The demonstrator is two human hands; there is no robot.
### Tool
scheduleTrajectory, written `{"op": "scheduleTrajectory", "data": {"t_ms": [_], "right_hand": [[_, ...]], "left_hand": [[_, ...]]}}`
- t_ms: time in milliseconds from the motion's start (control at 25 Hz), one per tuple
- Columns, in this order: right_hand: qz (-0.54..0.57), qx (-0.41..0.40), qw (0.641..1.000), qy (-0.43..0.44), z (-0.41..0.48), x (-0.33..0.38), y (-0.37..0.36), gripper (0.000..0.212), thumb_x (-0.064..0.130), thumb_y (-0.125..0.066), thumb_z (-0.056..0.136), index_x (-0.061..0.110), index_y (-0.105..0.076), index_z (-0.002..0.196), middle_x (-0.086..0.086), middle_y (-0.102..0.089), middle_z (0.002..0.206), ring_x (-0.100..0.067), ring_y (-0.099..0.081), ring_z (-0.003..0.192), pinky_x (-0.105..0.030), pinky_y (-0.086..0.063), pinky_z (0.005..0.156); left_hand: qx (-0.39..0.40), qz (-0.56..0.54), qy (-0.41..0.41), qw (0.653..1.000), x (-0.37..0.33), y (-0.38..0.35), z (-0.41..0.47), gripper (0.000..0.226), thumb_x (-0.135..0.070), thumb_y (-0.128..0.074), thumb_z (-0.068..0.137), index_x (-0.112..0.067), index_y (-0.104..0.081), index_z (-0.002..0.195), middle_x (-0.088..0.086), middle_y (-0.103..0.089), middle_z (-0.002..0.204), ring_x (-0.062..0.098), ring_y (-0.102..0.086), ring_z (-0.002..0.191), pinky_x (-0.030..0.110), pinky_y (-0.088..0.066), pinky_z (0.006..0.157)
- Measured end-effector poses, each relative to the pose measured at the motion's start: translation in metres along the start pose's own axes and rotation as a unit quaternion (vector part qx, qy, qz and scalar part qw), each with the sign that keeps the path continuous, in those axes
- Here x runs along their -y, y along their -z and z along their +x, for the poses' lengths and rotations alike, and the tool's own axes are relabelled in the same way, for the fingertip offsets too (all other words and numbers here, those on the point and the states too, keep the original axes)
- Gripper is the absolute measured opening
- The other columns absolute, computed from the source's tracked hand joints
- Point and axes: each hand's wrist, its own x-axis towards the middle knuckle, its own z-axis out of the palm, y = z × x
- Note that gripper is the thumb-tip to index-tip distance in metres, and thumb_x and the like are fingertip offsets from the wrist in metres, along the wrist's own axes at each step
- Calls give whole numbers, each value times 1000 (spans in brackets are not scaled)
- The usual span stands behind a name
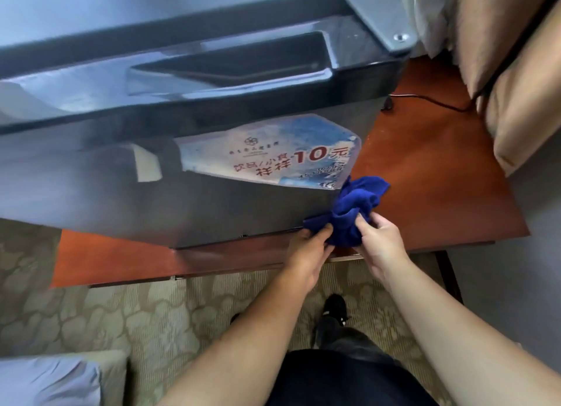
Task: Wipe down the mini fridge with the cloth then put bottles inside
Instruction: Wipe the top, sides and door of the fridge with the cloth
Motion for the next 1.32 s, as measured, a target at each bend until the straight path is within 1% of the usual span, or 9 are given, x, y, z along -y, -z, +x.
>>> {"op": "scheduleTrajectory", "data": {"t_ms": [120,280,520,640,720,840,960,1120,1320], "right_hand": [[-21,12,999,-24,-17,-19,-24,13,14,-58,103,15,-70,108,-24,-73,119,-37,-73,102,-51,-63,85],[11,9,994,-107,-42,-54,-80,12,11,-52,106,9,-63,105,-21,-70,119,-27,-73,90,-29,-61,53],[-35,12,983,-178,-37,-115,-154,44,19,-53,106,6,-46,147,-20,-59,138,-35,-67,111,-43,-63,82],[-66,-1,985,-162,-22,-112,-134,45,21,-54,105,3,-47,146,-23,-61,137,-37,-68,111,-50,-59,95],[-62,-13,988,-138,-8,-98,-106,43,17,-55,104,-3,-48,141,-27,-60,138,-32,-69,105,-45,-60,82],[-59,-50,991,-105,11,-72,-59,39,18,-52,106,0,-50,141,-26,-59,138,-27,-68,94,-38,-61,67],[-82,-80,991,-62,26,-52,-19,34,25,-52,106,11,-58,136,-13,-67,122,-25,-68,98,-36,-61,61],[-417,-124,900,-14,38,-45,3,43,46,-64,92,24,-64,130,-19,-58,138,-39,-56,123,-40,-50,99],[-400,-101,911,-24,25,-55,-19,51,41,-64,90,28,-55,139,-18,-42,151,-40,-42,136,-45,-42,113]], "left_hand": [[-22,-9,10,1000,-9,42,-6,13,-4,-60,99,-16,-65,98,3,-71,105,14,-66,92,28,-55,89],[-56,-13,6,998,-26,115,-12,17,-5,-62,99,-14,-59,112,10,-67,118,17,-67,96,37,-52,102],[-85,3,-21,996,-36,195,-3,17,-11,-58,101,-27,-61,104,-5,-74,101,11,-75,87,23,-58,72],[-58,42,3,997,-26,180,-3,18,-14,-63,99,-27,-57,111,-4,-74,109,7,-77,83,18,-59,64],[-30,81,10,996,-18,150,-1,30,-17,-65,98,-30,-51,121,-8,-68,111,3,-72,87,18,-57,66],[44,125,39,990,-13,89,6,13,-20,-61,100,-29,-55,94,-18,-65,96,-5,-70,75,13,-53,56],[64,175,54,981,-2,47,9,10,-26,-59,101,-30,-52,94,-18,-60,100,8,-62,95,24,-49,76],[-5,204,27,979,9,52,11,9,-29,-63,98,-30,-55,102,-8,-62,107,13,-62,98,36,-51,93],[-85,191,3,978,10,80,15,62,-37,-69,93,-29,-40,147,-4,-59,133,23,-61,122,41,-51,103]]}}
